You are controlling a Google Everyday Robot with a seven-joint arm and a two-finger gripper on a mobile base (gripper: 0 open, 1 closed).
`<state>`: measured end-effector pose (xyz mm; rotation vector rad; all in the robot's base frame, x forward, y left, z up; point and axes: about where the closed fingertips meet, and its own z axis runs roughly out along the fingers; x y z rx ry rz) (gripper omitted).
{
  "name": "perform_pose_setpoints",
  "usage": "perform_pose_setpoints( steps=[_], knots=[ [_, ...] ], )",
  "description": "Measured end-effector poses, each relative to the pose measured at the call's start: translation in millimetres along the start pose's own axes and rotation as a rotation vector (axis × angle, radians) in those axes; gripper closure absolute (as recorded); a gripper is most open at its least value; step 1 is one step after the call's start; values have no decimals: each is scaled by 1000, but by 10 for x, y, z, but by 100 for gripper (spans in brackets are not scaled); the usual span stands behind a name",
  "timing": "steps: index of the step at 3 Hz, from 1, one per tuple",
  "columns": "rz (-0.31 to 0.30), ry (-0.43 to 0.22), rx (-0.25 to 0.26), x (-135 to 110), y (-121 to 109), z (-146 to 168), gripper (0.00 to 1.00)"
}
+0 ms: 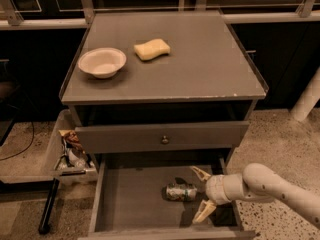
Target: Place 7up can into middle drawer
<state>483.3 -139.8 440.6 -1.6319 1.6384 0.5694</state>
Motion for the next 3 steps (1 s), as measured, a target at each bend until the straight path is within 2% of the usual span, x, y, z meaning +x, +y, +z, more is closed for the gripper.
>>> perform_pose_setpoints(
  steps=[1, 3],
  knots=[
    [-32, -6, 16, -148, 123, -423, 0],
    [-129, -39, 46, -658, 237, -1266, 0]
  ],
)
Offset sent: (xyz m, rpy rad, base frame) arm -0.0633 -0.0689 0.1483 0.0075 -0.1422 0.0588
